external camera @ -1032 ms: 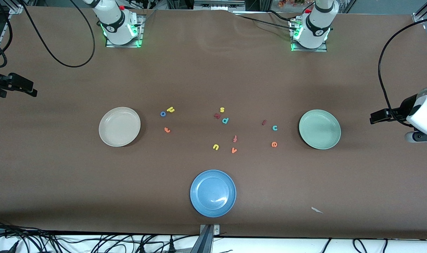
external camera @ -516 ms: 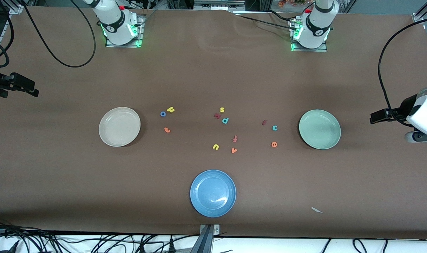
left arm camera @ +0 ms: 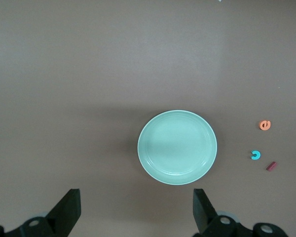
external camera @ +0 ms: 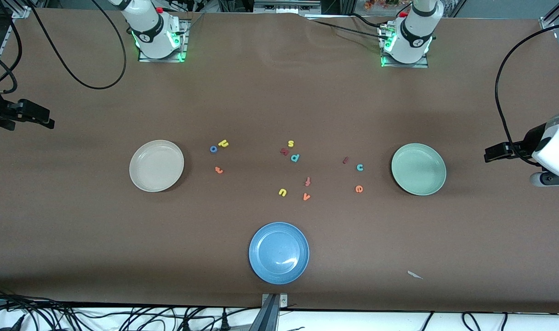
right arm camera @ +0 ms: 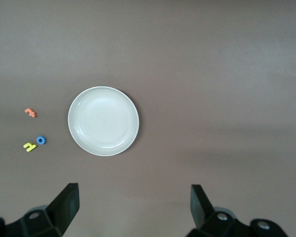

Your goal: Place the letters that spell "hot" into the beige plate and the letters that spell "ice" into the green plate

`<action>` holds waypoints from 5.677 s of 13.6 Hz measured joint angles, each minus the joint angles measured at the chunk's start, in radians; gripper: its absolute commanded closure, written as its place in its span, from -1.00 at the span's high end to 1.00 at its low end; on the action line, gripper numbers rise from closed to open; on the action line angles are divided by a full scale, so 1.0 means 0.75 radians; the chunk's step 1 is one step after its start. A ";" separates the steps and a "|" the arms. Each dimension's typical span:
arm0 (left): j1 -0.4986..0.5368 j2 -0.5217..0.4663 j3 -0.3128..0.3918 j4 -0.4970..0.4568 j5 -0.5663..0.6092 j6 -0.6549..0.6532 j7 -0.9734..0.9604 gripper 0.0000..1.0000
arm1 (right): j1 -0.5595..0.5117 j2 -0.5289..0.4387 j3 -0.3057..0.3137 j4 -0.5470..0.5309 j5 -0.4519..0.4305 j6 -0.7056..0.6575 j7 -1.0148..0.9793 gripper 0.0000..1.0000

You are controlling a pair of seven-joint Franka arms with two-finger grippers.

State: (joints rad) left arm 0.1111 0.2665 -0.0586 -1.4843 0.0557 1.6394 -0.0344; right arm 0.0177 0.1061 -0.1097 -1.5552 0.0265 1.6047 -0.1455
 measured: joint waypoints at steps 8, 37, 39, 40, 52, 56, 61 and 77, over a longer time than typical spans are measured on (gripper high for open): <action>0.000 0.000 0.000 0.000 0.000 0.000 0.000 1.00 | 0.000 0.001 0.000 0.002 0.007 0.000 0.000 1.00; 0.000 0.000 0.000 0.000 0.000 0.000 0.000 1.00 | 0.000 0.001 0.000 0.002 0.007 0.000 0.000 1.00; 0.000 0.000 0.000 0.000 0.000 0.000 0.000 1.00 | 0.000 0.001 0.000 0.002 0.007 0.000 0.000 1.00; 0.000 0.000 0.000 0.000 0.000 0.000 0.000 1.00 | 0.000 0.001 0.000 0.002 0.008 0.000 0.000 1.00; -0.003 0.000 0.000 -0.009 0.000 0.000 0.000 1.00 | 0.000 0.001 0.000 0.002 0.009 0.000 0.000 1.00; -0.009 0.000 0.000 -0.011 0.000 0.000 0.000 1.00 | 0.000 0.001 0.000 0.002 0.009 0.000 0.000 1.00; -0.009 0.000 0.000 -0.011 0.000 0.000 0.000 1.00 | 0.000 0.002 0.000 0.002 0.009 0.000 0.000 1.00; -0.025 0.143 -0.308 -0.159 -0.109 0.173 -0.604 0.97 | 0.014 0.009 0.002 0.002 0.021 0.000 0.000 1.00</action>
State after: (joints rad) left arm 0.0923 0.3740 -0.2895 -1.6038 -0.0260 1.7690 -0.4871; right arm 0.0279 0.1126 -0.1082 -1.5534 0.0421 1.6044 -0.1455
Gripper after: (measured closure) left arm 0.000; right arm 0.000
